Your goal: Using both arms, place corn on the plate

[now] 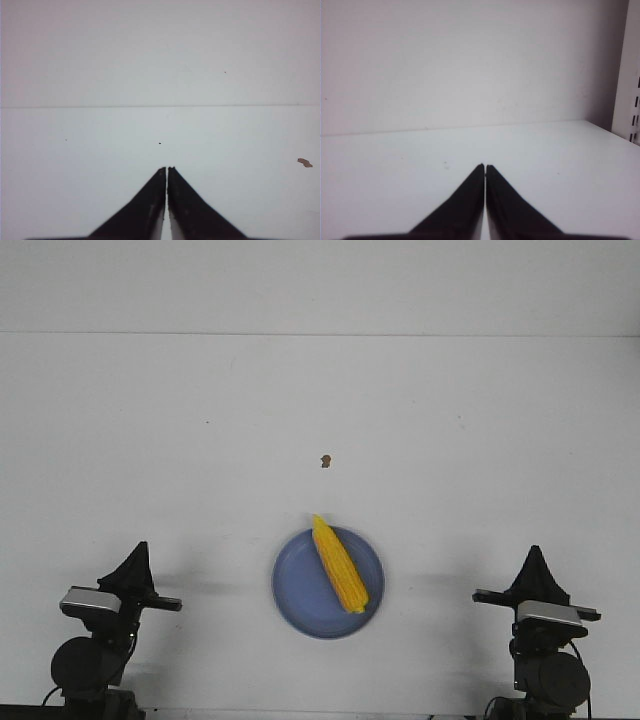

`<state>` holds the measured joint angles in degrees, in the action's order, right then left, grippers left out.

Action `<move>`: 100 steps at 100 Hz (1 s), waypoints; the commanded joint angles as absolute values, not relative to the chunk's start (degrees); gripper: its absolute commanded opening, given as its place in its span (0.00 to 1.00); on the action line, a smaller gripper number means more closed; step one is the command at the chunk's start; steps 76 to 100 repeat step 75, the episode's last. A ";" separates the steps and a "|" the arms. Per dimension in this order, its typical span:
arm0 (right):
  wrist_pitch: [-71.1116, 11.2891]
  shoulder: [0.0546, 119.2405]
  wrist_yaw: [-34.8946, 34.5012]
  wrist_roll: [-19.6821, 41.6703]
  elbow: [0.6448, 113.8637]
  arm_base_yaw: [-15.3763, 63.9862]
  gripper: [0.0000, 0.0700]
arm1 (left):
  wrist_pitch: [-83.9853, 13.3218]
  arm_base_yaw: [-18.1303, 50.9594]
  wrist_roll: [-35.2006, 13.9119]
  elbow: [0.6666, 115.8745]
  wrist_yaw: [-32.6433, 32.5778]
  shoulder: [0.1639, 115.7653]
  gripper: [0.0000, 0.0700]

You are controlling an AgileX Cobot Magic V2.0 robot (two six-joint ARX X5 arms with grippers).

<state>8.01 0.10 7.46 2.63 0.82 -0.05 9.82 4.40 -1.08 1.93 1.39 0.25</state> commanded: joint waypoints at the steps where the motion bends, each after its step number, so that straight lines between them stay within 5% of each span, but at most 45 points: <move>1: 9.28 0.08 7.38 3.38 0.71 -0.08 0.02 | 10.41 4.40 -0.86 0.80 1.26 0.19 0.02; 100: 10.55 0.08 7.46 3.20 0.71 -0.08 0.02 | 10.41 4.40 -0.86 0.80 1.23 0.19 0.02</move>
